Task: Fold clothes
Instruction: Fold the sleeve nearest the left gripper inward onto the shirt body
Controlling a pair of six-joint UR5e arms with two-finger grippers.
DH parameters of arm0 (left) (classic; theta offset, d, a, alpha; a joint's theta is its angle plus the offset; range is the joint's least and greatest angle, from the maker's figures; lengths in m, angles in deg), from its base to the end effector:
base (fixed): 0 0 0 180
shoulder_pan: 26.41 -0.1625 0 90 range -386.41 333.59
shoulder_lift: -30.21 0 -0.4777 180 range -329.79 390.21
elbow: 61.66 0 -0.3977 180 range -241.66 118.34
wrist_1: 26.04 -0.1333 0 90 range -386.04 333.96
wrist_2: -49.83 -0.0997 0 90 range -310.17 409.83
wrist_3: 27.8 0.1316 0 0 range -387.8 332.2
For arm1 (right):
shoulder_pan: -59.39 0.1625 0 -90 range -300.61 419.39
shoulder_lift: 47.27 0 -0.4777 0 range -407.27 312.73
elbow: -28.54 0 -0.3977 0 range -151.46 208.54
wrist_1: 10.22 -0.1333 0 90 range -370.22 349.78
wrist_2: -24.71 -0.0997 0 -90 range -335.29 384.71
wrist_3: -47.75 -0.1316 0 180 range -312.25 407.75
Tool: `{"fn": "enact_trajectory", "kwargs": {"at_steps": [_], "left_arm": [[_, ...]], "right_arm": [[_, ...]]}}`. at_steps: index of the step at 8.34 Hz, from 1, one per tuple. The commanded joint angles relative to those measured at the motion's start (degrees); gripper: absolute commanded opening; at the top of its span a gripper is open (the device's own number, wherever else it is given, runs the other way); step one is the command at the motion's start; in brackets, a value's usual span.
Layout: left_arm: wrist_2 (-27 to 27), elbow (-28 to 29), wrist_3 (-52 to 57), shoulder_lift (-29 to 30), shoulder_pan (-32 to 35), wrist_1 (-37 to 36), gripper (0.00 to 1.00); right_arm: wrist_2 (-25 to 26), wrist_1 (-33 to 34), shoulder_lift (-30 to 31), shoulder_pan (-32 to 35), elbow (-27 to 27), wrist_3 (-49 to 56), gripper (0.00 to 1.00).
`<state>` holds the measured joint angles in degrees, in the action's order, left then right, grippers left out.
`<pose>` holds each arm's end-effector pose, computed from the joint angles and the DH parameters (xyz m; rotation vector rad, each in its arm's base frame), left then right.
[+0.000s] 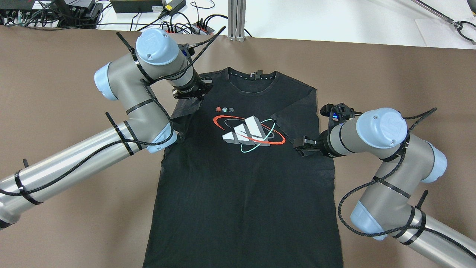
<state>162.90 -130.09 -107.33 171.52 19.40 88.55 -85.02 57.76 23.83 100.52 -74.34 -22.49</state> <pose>0.5511 -0.6841 0.2534 0.1136 1.0046 -0.3730 -0.4324 -0.4956 0.3977 0.1964 -0.9630 0.1809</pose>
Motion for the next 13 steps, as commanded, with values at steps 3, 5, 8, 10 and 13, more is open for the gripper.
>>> {"fn": "enact_trajectory", "kwargs": {"at_steps": [3, 5, 8, 10, 13], "left_arm": [[-3.6, 2.7, -2.6, 2.8, -2.4, 0.4, 0.00], [-4.0, 3.4, -2.7, 3.4, -2.6, 0.5, 0.01], [-4.4, 3.0, -3.2, 4.4, -2.4, 0.1, 0.94], [-5.0, -6.0, -8.0, -0.6, -2.7, -0.4, 0.94], [-10.8, -29.7, -13.7, -15.8, -11.4, -6.2, 0.94]], "right_arm": [[0.0, 0.0, 0.1, 0.0, 0.0, -0.1, 0.95], [0.1, 0.0, 0.2, -0.1, 0.1, -0.1, 0.95], [0.2, 0.0, -0.1, -0.2, 0.0, -0.6, 0.95], [0.2, 0.0, -0.3, -0.2, -0.2, -0.9, 0.95], [3.2, 0.0, 0.9, -0.8, -4.1, -8.8, 0.95]]}}
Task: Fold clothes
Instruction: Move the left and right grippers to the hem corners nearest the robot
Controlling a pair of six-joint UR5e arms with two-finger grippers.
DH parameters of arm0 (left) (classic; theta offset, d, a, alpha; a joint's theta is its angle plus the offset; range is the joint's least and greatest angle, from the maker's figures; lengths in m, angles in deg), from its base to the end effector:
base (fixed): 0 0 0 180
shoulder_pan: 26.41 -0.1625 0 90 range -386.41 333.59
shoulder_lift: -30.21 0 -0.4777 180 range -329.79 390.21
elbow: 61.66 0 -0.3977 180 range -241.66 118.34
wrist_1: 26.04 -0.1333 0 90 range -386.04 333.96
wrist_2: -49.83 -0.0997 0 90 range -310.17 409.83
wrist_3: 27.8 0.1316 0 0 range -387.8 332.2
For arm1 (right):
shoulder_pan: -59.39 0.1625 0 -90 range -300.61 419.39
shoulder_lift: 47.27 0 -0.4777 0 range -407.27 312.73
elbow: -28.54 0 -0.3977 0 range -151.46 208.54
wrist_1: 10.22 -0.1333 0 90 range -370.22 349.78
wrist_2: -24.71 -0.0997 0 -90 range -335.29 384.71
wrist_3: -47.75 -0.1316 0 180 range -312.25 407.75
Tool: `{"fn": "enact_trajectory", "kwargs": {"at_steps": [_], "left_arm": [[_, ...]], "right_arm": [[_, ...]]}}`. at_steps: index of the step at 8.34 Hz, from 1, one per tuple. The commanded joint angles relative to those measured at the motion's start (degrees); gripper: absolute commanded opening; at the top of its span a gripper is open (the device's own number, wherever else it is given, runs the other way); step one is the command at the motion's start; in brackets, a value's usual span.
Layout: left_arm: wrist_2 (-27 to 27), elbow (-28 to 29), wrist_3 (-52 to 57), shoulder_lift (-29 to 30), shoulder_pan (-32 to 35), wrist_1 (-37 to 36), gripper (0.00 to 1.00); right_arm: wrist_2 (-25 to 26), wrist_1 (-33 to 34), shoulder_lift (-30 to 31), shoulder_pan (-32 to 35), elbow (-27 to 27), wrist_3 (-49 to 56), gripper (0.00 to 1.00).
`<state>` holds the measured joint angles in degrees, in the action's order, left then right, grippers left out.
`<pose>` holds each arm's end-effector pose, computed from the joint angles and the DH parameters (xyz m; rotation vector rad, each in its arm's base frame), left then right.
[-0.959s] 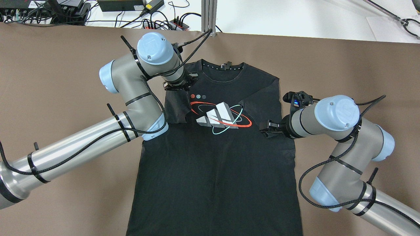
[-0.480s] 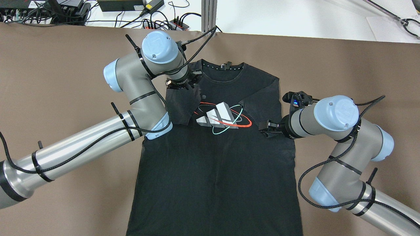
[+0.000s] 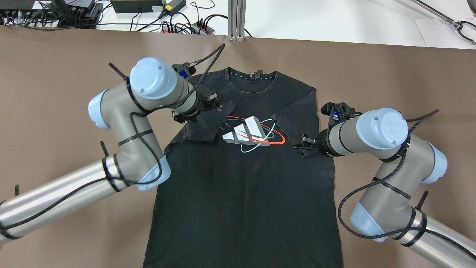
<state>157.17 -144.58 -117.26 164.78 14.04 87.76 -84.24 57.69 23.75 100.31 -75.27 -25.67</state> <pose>0.5545 -0.5964 0.2337 0.1168 1.0995 -0.4633 -0.4310 -0.4934 0.3889 0.1892 -0.9798 0.2307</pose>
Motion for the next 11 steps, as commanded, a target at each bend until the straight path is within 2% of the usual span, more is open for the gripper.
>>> {"fn": "enact_trajectory", "kwargs": {"at_steps": [1, 3, 4, 6, 7, 9, 11], "left_arm": [[-8.3, -23.3, -6.8, -11.5, -10.3, -12.2, 0.94], [-10.8, -32.5, -10.5, -16.6, -14.9, -14.9, 0.94], [-17.3, -34.6, -10.6, -19.1, -18.4, -15.0, 0.94], [-19.3, -35.4, -11.6, -20.0, -19.5, -15.0, 0.94], [-19.8, -36.6, -12.4, -20.7, -20.5, -15.9, 0.94], [-23.0, -38.6, -12.5, -20.9, -22.8, -19.7, 0.94], [-23.1, -38.5, -12.6, -20.9, -22.9, -19.8, 0.94]], "right_arm": [[4.5, 0.4, 3.7, -2.8, -5.1, -8.3, 0.95], [11.5, 2.4, 7.5, -9.7, -10.1, -19.8, 0.95], [13.3, 5.6, 9.9, -11.6, -13.7, -21.5, 0.95], [13.8, 7.9, 15.0, -16.1, -16.3, -28.8, 0.94], [17.2, 7.9, 16.8, -20.2, -16.5, -31.8, 0.89], [19.0, 7.9, 24.0, -29.3, -21.9, -35.2, 0.71], [22.8, 7.9, 27.8, -35.4, -22.7, -37.1, 0.66]]}}
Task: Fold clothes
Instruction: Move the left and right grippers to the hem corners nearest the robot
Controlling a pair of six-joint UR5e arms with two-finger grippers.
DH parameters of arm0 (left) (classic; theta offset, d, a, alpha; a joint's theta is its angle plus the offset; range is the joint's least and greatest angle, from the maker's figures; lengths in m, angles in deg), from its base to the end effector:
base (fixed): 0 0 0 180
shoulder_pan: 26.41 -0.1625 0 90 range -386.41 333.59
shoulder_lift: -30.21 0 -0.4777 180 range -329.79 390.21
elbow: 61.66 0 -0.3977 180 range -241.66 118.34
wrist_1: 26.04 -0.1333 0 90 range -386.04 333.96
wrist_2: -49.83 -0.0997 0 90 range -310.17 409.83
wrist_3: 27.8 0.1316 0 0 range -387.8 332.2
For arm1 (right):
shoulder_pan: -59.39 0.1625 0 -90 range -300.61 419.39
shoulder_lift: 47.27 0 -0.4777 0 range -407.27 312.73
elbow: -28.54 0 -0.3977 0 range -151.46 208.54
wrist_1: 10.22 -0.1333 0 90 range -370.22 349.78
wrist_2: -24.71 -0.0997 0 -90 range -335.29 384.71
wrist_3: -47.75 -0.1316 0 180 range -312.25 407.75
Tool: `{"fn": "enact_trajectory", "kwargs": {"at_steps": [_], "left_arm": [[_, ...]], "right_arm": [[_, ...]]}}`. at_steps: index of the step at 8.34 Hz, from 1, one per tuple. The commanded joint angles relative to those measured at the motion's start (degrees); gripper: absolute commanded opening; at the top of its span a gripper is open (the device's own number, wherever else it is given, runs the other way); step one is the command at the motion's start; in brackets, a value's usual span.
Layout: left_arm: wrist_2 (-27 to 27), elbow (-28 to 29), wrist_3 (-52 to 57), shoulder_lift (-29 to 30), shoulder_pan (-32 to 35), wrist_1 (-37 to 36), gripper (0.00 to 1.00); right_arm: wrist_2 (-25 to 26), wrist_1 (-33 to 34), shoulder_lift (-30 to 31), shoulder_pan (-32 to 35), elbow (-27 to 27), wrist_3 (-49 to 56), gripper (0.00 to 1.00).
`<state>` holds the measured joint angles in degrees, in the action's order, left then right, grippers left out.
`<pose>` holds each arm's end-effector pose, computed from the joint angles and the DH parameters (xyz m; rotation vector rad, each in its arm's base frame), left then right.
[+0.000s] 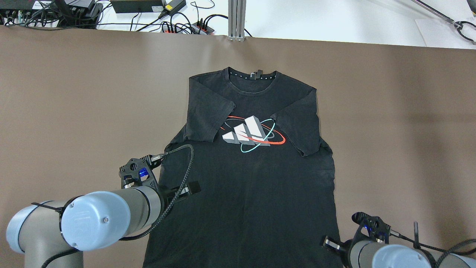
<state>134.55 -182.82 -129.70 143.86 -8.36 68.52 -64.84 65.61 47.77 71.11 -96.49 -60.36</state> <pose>0.5106 -0.3193 0.2560 0.1410 1.0426 -0.5221 -0.4287 -0.2261 0.4645 -0.0359 -0.7785 0.4974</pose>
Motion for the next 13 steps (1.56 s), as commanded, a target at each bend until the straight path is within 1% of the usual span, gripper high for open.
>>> {"fn": "enact_trajectory", "kwargs": {"at_steps": [1, 4, 5, 6, 9, 10, 12, 13], "left_arm": [[-0.5, -0.3, -0.1, -0.1, -0.5, -0.6, 0.94], [-0.6, -0.3, -0.2, 0.2, -0.5, -1.0, 0.94], [-0.9, -0.3, -0.2, 0.3, -0.5, -1.0, 0.94], [-1.6, -0.3, -0.2, 0.3, -0.5, -1.1, 0.94], [-1.7, -0.3, -0.2, 0.7, -0.5, -1.1, 0.94], [-1.8, -0.3, -0.2, 0.6, -0.5, -1.1, 0.94], [-1.8, -0.2, -0.2, 0.5, -0.4, -1.1, 0.94], [-1.7, -0.2, -0.2, 0.7, -0.5, -1.1, 0.94]], "right_arm": [[4.5, 0.0, 4.1, -7.8, -1.4, -3.9, 0.64], [6.4, 0.1, 4.6, -12.0, -1.4, -7.1, 0.57], [6.8, 0.1, 4.6, -12.7, -1.3, -7.3, 0.54], [7.5, 0.2, 4.7, -13.0, -1.1, -7.5, 0.53], [7.8, 0.1, 4.7, -14.1, -0.7, -8.7, 0.49], [8.9, 0.1, 4.6, -14.6, -0.8, -8.9, 0.44], [9.0, 0.1, 4.7, -14.4, -1.2, -8.9, 0.17], [9.0, 0.1, 4.7, -14.4, -1.5, -8.9, 0.01]]}}
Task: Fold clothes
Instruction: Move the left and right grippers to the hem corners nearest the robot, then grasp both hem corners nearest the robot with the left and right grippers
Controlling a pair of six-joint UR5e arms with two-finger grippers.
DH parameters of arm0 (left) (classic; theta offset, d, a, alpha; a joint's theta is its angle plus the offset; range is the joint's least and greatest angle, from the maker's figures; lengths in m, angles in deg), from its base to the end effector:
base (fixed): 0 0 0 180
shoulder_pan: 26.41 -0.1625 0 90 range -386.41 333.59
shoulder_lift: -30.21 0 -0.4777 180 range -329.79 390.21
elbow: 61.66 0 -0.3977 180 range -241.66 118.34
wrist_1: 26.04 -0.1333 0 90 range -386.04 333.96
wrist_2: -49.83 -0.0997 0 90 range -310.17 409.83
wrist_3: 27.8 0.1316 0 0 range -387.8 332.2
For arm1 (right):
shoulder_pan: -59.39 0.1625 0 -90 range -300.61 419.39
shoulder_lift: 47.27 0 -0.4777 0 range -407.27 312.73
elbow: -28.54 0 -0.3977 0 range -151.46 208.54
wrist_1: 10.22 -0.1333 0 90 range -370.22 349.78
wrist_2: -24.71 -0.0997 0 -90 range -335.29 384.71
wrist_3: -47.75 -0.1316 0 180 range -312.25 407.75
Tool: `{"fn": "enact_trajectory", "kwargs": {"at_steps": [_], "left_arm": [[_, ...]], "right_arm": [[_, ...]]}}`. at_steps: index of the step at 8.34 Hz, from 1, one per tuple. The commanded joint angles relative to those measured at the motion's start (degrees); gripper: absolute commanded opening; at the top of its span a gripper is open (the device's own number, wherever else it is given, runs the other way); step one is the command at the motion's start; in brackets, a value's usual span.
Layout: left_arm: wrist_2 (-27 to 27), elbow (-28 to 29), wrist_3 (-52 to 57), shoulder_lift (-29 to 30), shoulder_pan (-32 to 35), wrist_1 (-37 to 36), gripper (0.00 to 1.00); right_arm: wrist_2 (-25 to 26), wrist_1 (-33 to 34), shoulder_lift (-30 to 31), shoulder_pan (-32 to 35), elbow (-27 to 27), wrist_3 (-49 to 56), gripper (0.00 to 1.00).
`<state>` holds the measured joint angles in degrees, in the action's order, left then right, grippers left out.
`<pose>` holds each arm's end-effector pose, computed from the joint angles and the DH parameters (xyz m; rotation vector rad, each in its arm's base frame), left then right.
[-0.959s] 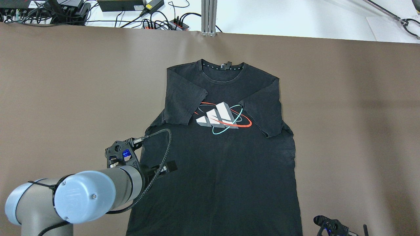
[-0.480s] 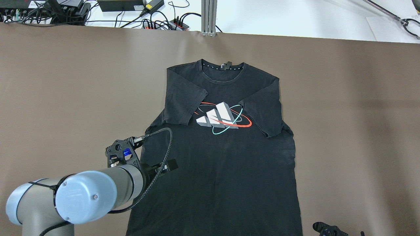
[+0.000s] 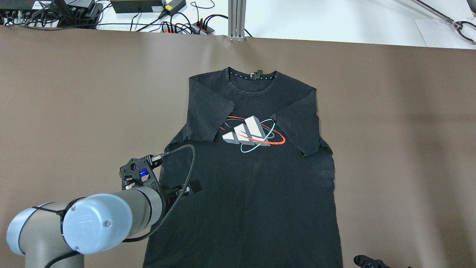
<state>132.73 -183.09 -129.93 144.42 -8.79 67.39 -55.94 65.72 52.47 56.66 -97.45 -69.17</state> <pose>0.5110 -0.3192 0.2515 0.1641 1.0367 -0.5353 -0.4428 -0.1337 0.4919 -0.0287 -0.7253 0.4611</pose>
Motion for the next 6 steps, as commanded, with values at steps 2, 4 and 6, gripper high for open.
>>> {"fn": "enact_trajectory", "kwargs": {"at_steps": [2, 4, 6], "left_arm": [[0.1, 0.3, 0.0, -0.1, 0.0, 0.0, 0.94], [0.1, 0.6, 0.0, -0.9, 0.0, 0.0, 0.94], [0.2, -1.4, -1.0, -6.6, -0.2, 0.2, 0.94]], "right_arm": [[0.1, 0.0, 0.8, 0.3, -2.8, 0.1, 0.00], [0.1, 0.0, 0.9, 0.3, -4.2, 0.1, 0.00], [-0.4, 0.0, 0.9, 0.3, -5.9, 0.1, 0.00]]}}
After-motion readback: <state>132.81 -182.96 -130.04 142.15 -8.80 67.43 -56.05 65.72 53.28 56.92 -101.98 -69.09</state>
